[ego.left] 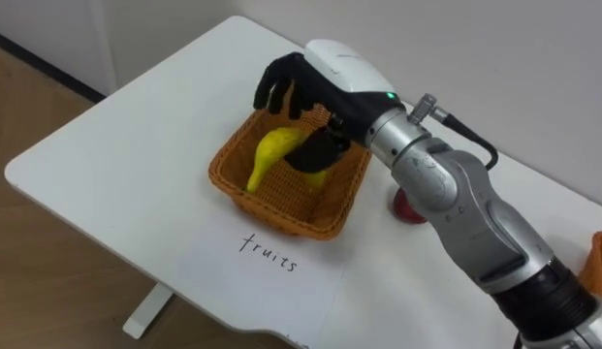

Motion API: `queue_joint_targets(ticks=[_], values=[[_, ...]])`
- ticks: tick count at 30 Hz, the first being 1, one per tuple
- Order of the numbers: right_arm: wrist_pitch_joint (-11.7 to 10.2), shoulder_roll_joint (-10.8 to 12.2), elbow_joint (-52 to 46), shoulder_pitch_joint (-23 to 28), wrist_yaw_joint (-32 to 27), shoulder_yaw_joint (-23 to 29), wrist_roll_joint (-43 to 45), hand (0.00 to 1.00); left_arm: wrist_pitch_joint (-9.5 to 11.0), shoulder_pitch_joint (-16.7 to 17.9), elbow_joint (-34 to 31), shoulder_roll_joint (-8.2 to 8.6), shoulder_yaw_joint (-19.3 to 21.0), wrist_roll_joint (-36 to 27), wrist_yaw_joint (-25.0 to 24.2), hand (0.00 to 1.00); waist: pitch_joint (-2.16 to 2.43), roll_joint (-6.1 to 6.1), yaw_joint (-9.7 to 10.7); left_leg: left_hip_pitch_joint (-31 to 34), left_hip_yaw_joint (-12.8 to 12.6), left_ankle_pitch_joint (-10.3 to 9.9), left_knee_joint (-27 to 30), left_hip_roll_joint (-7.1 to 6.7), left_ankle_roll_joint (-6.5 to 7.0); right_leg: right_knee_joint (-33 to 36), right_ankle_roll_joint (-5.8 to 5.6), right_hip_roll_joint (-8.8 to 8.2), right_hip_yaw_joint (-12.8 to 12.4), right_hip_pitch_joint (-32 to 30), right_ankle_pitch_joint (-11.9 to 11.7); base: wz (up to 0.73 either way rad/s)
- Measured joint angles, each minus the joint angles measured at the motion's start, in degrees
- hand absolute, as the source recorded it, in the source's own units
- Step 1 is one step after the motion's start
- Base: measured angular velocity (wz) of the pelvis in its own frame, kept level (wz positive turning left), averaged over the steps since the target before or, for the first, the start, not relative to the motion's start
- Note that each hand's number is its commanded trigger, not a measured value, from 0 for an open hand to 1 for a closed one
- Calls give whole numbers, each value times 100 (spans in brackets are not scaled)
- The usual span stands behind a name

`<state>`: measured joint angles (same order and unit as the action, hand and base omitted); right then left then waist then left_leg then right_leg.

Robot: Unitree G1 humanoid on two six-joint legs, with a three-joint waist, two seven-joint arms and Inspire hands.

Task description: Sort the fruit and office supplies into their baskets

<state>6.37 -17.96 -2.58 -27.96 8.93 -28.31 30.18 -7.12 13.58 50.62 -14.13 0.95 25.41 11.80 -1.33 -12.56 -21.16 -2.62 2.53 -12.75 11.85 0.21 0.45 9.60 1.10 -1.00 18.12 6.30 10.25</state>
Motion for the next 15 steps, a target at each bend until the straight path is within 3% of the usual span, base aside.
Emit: queue_joint_targets(ticks=[15], values=[[-16,-15,0,-5,-8,26,-53,0,-1,75,0,-43,5,15,-2,0,2,-2,44,4,-3,1,1,-2,0,-1,0,5,-50,-11,0,0]])
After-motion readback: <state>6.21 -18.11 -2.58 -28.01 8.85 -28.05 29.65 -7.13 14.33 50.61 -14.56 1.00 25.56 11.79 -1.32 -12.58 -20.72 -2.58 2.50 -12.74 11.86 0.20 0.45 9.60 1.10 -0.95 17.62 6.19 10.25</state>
